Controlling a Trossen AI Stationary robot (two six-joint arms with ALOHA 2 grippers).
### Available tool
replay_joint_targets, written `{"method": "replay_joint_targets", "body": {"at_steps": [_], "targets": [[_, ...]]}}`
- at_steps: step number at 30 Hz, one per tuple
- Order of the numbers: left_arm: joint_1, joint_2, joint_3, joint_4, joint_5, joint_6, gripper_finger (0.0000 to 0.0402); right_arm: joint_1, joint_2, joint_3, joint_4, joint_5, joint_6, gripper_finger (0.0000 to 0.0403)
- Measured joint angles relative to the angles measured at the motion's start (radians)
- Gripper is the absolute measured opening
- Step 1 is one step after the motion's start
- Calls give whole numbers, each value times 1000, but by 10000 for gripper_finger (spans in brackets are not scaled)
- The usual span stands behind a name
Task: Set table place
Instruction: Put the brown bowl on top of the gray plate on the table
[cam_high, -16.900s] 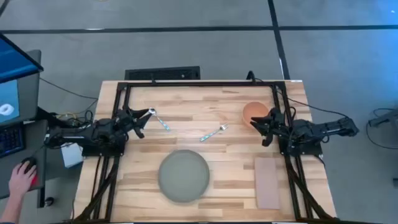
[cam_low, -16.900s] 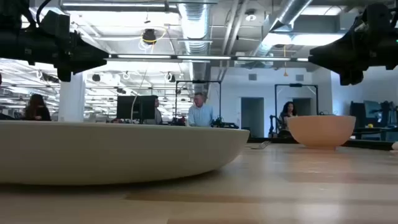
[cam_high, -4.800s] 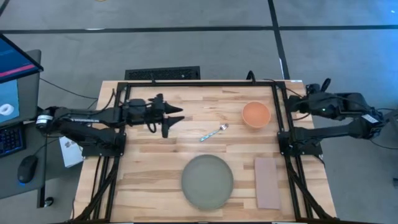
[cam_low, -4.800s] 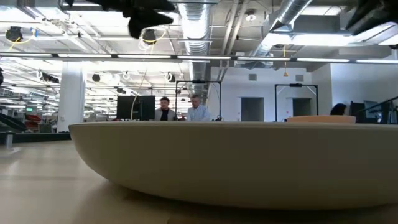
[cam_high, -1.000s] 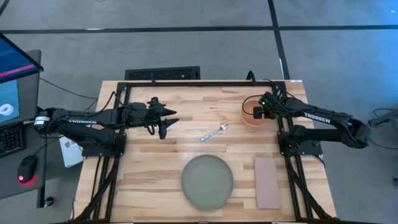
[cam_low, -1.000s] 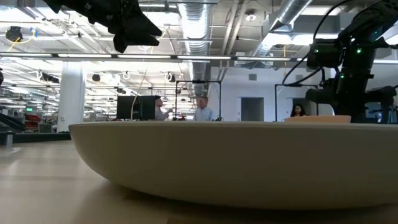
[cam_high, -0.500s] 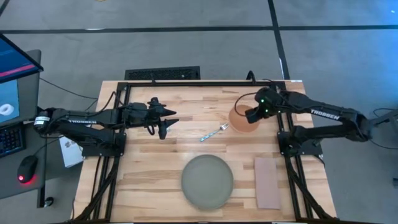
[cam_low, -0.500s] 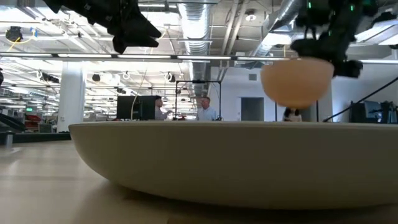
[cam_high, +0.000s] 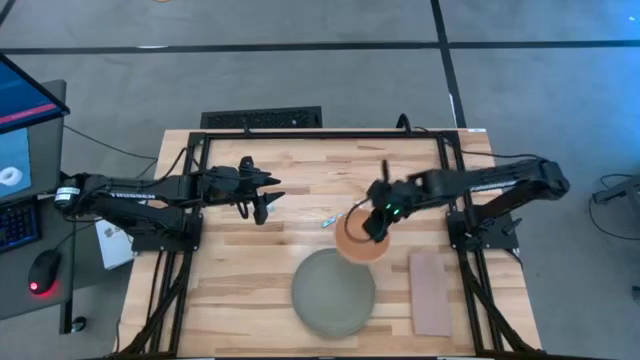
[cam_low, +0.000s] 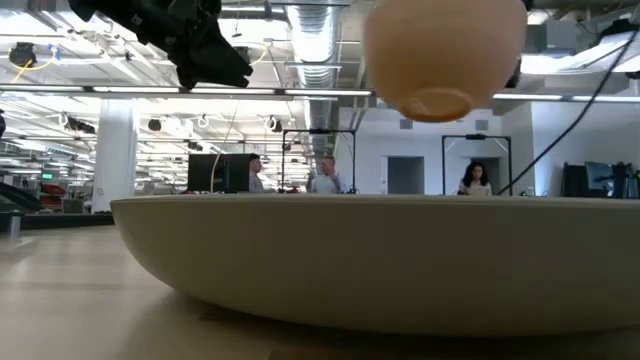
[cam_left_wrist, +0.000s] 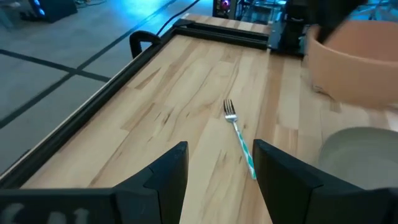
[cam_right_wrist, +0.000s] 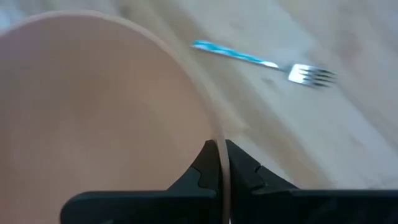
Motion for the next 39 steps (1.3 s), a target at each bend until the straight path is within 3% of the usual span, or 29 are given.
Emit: {"method": "replay_joint_targets", "body": {"at_steps": [6,18,29,39], "targets": [[0,0,0,-4,1,-37,169,105,144,50,133,78,39,26],[0,0,0,-85,4,-29,169,226,349,58,251,75,278,26],[0,0,0,-100,3,-30,169,276,503,192,179,86,271,26],[0,0,0,-126,4,-40,169,276,543,198,157,82,278,26]]}}
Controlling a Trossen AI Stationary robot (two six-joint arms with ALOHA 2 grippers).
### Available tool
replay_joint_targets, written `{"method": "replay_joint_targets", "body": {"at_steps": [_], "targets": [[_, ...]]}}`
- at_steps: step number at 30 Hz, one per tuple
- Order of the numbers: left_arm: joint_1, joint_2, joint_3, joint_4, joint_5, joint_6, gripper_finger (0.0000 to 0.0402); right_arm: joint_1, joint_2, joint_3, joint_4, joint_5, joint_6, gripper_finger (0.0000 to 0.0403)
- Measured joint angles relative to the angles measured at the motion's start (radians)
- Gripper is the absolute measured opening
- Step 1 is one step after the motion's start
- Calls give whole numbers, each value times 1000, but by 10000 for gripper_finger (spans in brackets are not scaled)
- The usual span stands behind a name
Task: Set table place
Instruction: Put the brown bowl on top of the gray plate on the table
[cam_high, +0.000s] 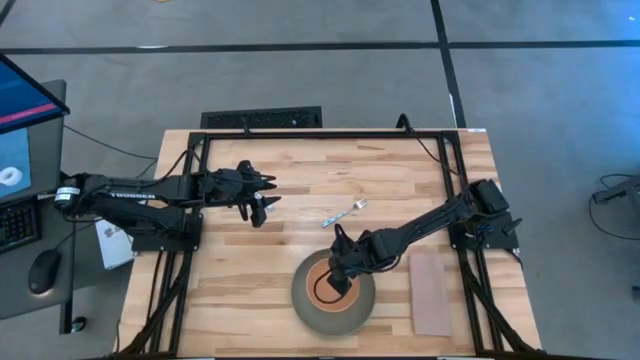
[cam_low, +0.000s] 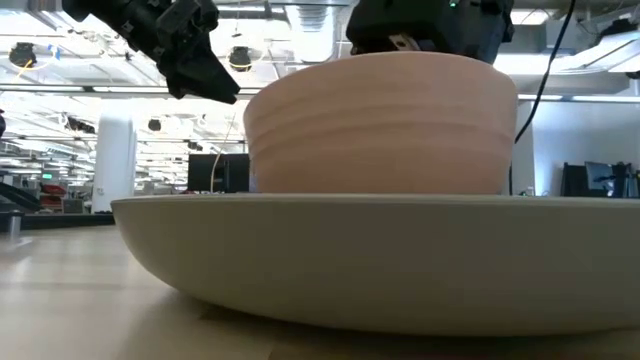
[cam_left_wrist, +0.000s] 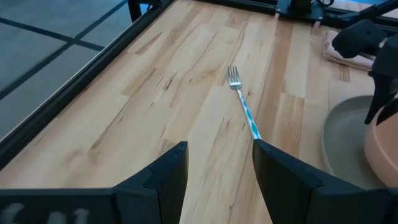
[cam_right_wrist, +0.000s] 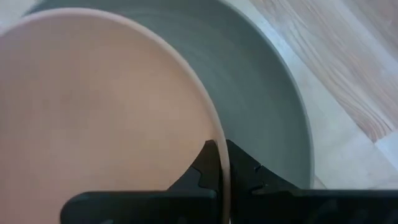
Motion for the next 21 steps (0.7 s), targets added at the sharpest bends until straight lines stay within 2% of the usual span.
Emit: {"method": "replay_joint_targets", "body": {"at_steps": [8,21], "targets": [[0,0,0,-2,0,-1,169,3,0,-1,-6,-9,-8,69],[0,0,0,-3,2,-6,169,6,0,-2,-6,-11,-8,90]]}}
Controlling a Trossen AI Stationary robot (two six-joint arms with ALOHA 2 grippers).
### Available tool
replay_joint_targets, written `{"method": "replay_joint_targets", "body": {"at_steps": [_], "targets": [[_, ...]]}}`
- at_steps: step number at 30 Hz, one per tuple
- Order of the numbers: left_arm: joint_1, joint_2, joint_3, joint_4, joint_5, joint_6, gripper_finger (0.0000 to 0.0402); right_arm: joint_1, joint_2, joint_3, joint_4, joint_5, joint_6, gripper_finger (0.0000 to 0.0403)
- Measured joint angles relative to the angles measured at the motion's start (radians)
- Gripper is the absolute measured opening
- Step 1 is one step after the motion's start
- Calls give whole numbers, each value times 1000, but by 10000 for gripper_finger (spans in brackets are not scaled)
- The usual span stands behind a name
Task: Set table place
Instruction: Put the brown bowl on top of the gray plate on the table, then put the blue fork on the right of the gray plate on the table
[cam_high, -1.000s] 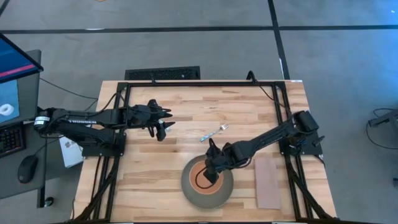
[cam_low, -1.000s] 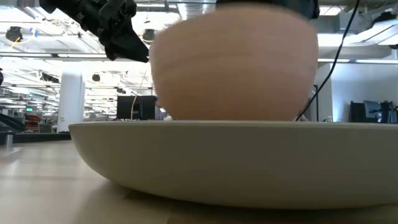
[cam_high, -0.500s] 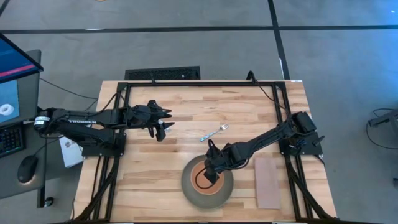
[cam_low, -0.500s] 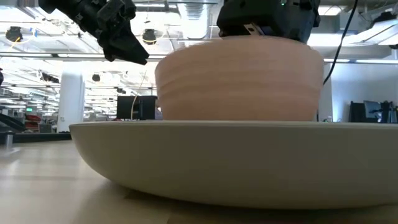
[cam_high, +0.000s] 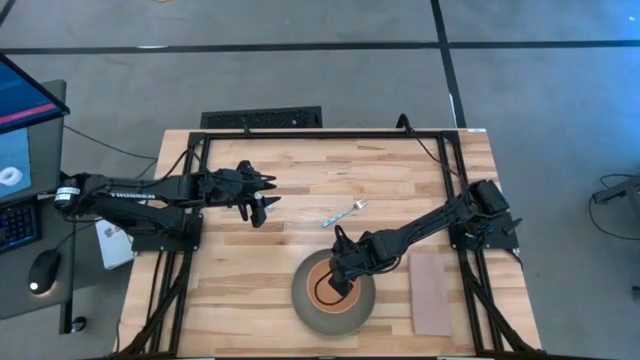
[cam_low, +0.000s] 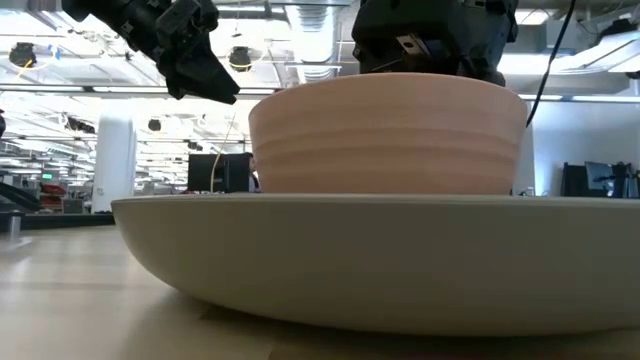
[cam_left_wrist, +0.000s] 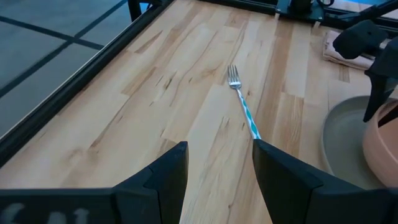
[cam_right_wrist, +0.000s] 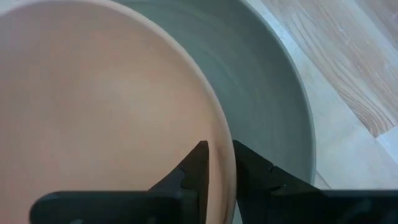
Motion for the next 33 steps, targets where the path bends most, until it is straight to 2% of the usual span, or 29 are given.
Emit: {"method": "replay_joint_targets", "body": {"at_steps": [7,14,18,24,29,33], "targets": [[0,0,0,0,0,0,169,-1,-16,-1,-8,0,0,161],[0,0,0,0,0,-3,169,-39,-144,-1,-11,6,-102,206],[0,0,0,0,1,-72,169,-81,-243,0,-7,7,-210,216],[0,0,0,0,1,-173,169,-153,-356,0,-8,8,-463,219],[0,0,0,0,1,-186,169,-239,-415,0,-75,10,-495,214],[0,0,0,1,1,-266,169,-315,-457,0,-146,15,-509,207]]}}
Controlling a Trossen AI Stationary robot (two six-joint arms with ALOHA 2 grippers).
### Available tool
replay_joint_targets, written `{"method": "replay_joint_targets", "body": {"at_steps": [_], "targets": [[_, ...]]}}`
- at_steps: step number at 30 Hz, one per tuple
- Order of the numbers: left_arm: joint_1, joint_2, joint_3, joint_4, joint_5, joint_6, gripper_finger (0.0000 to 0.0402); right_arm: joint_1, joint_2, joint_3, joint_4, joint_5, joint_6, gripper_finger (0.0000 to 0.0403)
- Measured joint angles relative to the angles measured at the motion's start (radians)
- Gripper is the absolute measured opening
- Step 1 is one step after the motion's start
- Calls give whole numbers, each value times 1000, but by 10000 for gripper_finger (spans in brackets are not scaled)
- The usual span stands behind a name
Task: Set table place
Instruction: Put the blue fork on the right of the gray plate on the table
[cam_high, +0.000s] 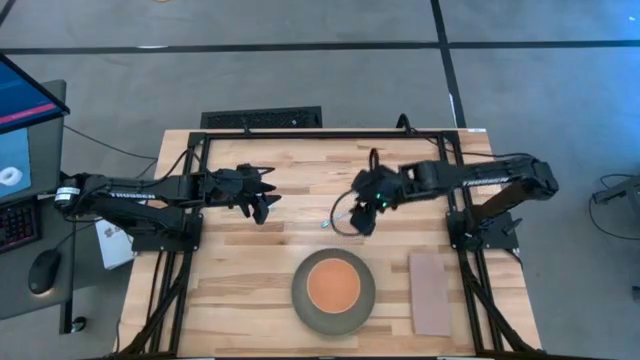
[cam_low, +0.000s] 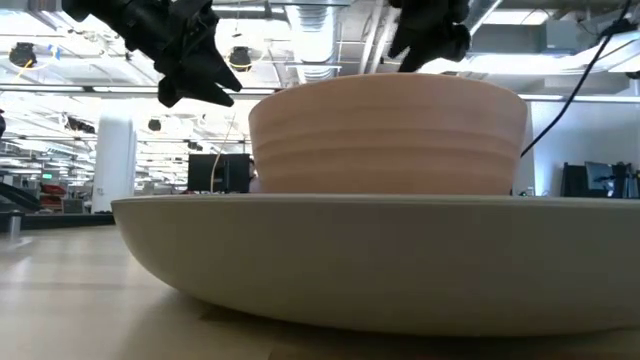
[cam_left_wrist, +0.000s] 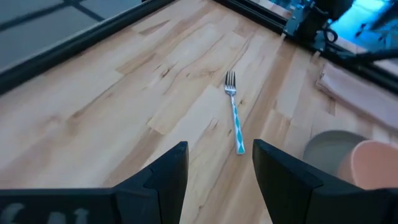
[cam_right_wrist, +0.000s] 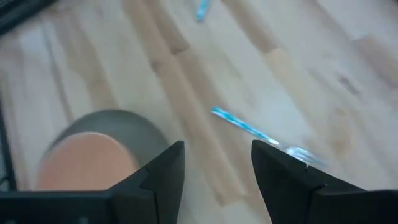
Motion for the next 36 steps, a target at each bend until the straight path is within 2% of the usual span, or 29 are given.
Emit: {"method": "replay_joint_targets", "body": {"at_steps": [7,15,25,31,36], "targets": [[0,0,0,-2,0,-42,169,-100,-57,0,-83,8,-98,195],[0,0,0,-5,0,-76,169,-227,-115,0,-147,7,-102,181],[0,0,0,-35,0,-135,169,-500,-108,-3,-224,-17,-157,157],[0,0,0,-45,8,-147,169,-636,-70,-87,-144,-136,-165,141],[0,0,0,-46,10,-139,169,-641,-10,-168,-67,-174,-140,131]]}}
